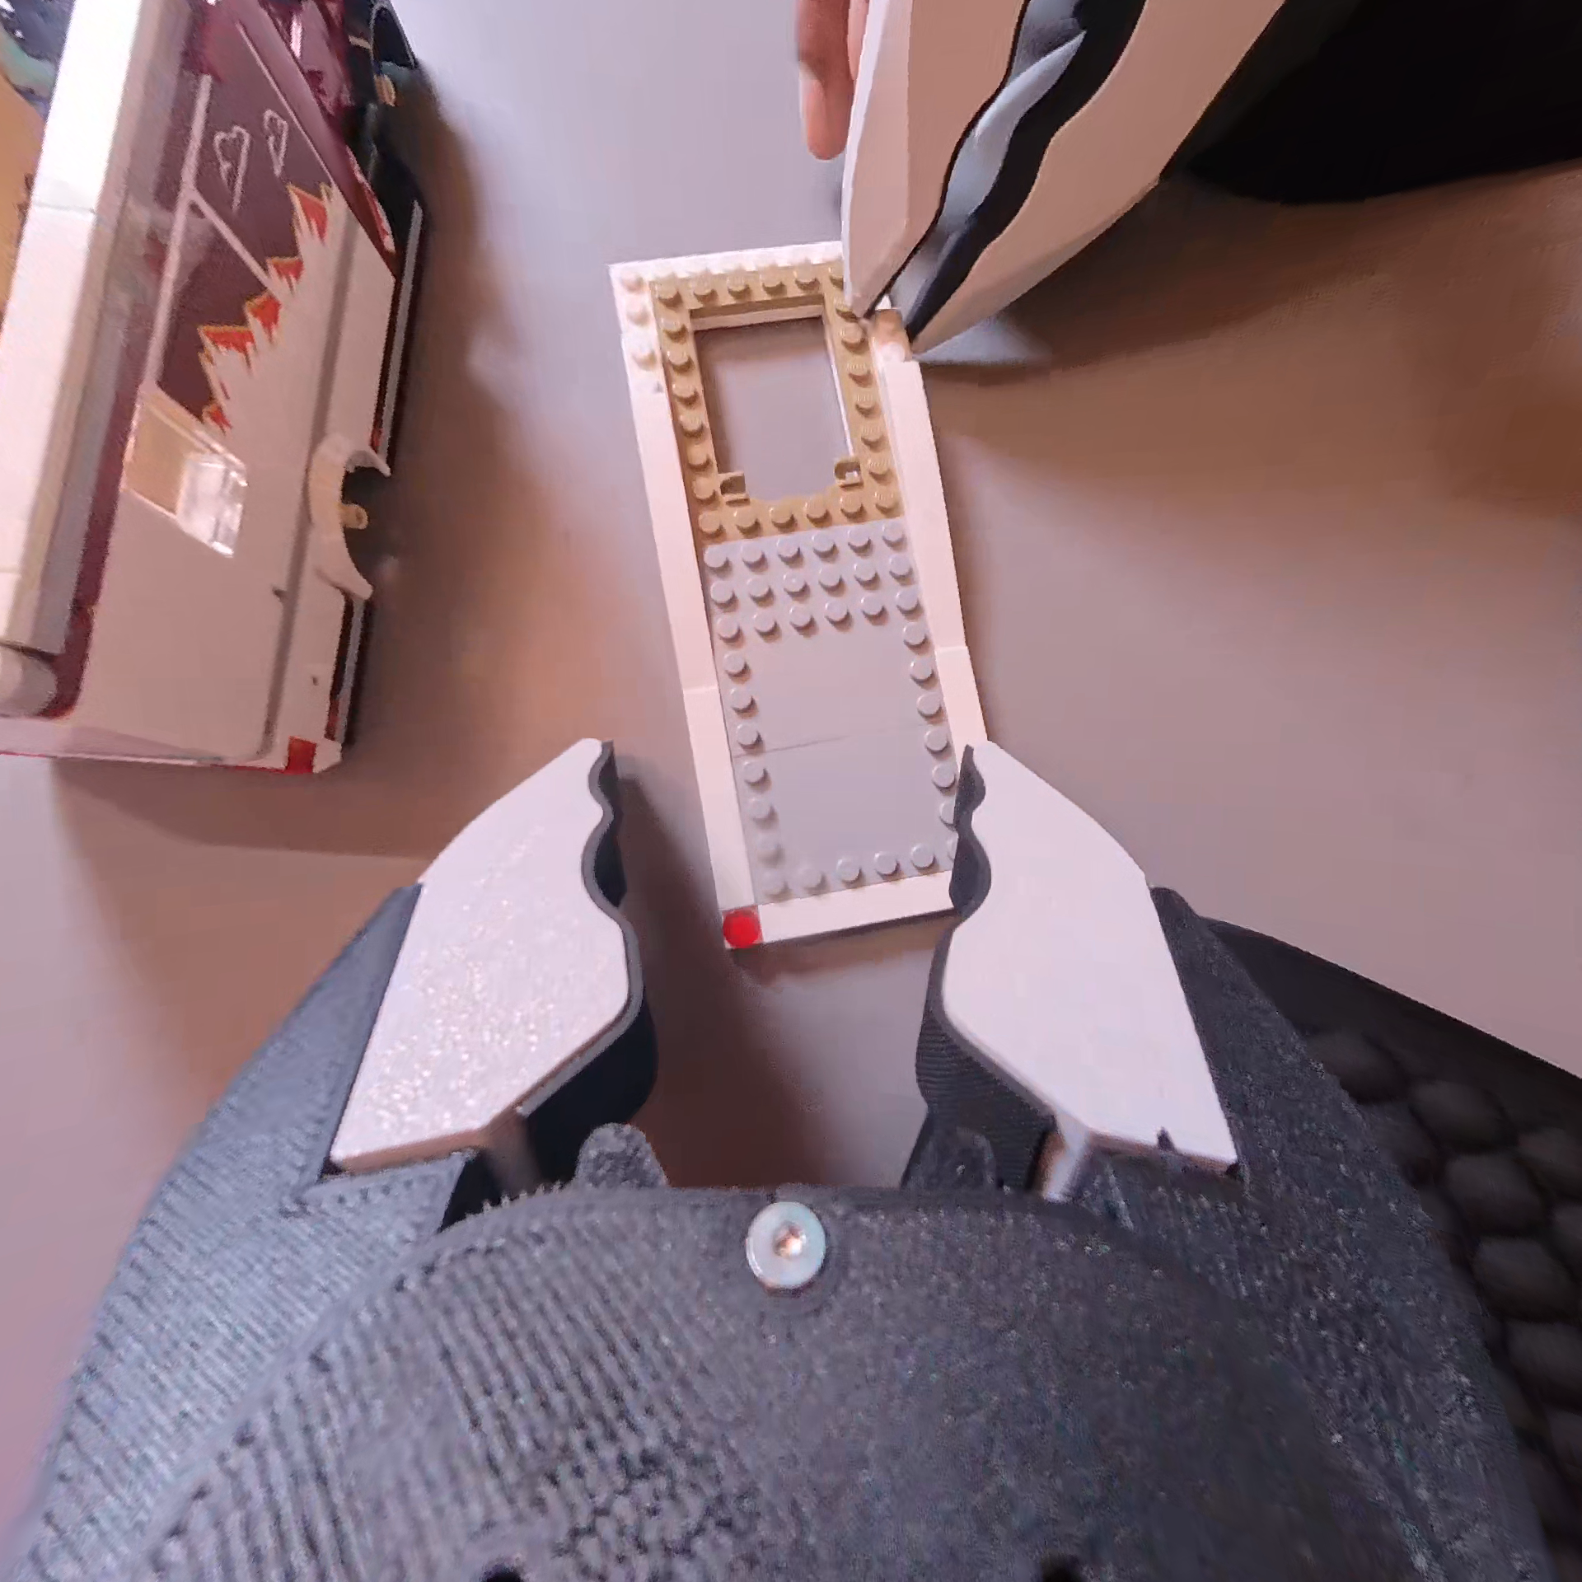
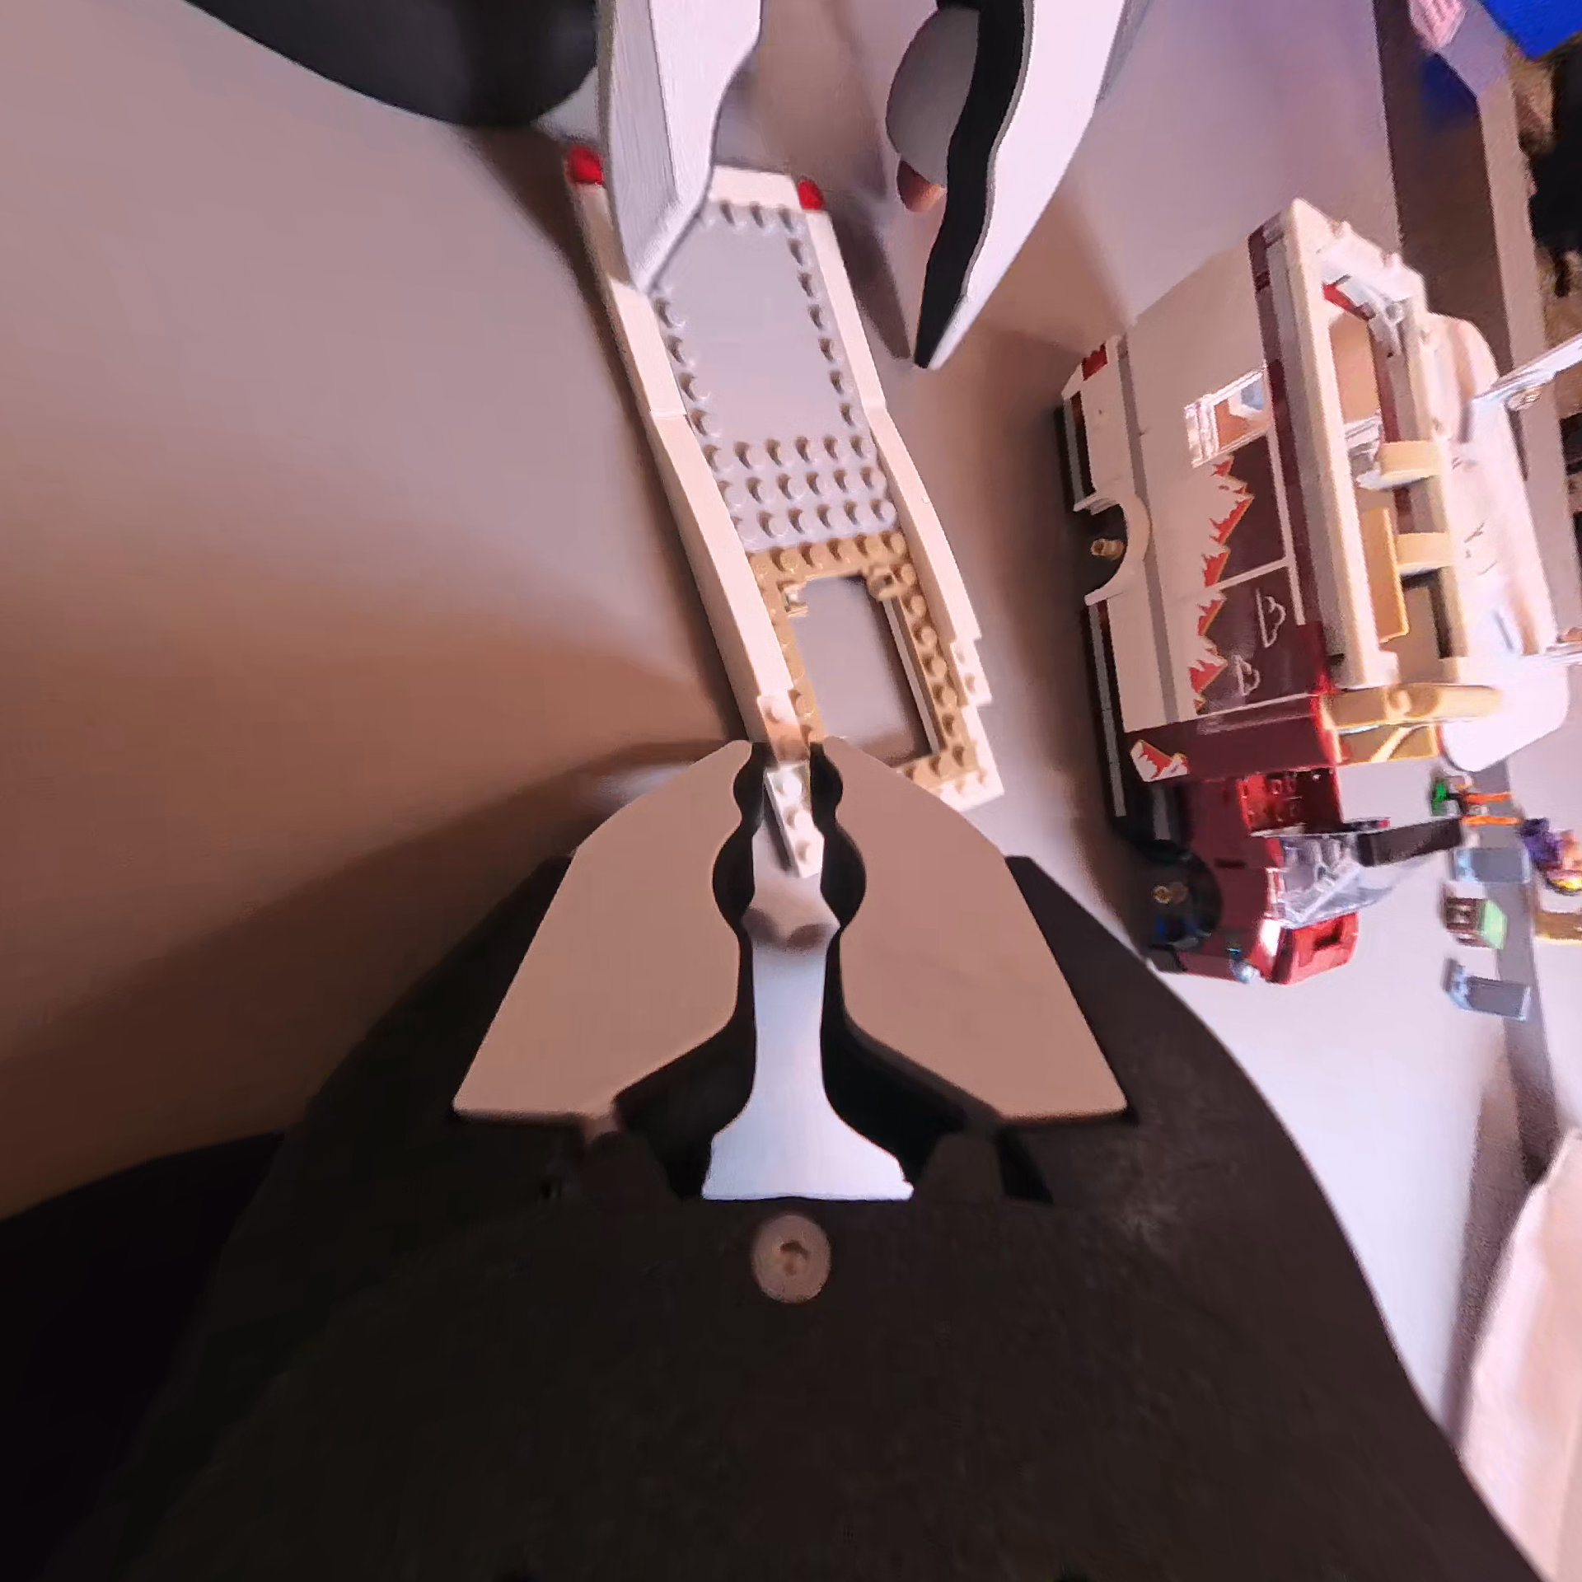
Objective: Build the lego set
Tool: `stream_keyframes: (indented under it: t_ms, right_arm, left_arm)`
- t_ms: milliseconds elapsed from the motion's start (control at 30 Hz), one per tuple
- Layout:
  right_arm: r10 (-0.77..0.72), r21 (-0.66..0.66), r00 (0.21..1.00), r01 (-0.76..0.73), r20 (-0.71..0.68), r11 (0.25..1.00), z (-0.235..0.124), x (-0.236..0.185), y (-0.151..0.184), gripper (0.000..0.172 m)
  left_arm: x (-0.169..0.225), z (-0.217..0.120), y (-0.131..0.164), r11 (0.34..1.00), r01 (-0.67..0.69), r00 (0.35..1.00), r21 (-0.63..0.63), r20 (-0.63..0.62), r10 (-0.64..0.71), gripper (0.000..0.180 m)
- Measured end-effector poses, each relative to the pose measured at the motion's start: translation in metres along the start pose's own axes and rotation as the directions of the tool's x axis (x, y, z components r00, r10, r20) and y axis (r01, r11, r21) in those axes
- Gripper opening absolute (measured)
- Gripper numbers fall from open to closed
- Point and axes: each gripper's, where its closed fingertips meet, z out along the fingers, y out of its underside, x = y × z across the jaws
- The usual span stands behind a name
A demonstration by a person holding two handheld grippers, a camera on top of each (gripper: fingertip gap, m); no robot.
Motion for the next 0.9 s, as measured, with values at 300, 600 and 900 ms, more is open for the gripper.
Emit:
stream_keyframes:
  t_ms: [300, 600, 900]
  right_arm:
    - [0.194, 0.133, 0.978, -0.202, 0.071, 0.970, -0.018, 0.014, -0.011, 0.019]
    - [0.228, 0.016, 0.974, -0.228, 0.014, 0.974, -0.005, 0.032, 0.021, 0.022]
    - [0.408, 0.367, 0.876, -0.302, -0.257, 0.880, -0.053, 0.171, -0.030, 0.022]
  left_arm:
    - [-0.007, -0.001, 0.000, 0.997, -0.074, 0.997, 0.004, 0.033, 0.073, 0.077]
    - [-0.008, -0.001, 0.002, 0.993, -0.101, 0.992, -0.061, 0.077, 0.105, 0.065]
    - [-0.056, -0.068, -0.067, 0.932, -0.146, 0.943, 0.333, 0.332, 0.029, 0.052]
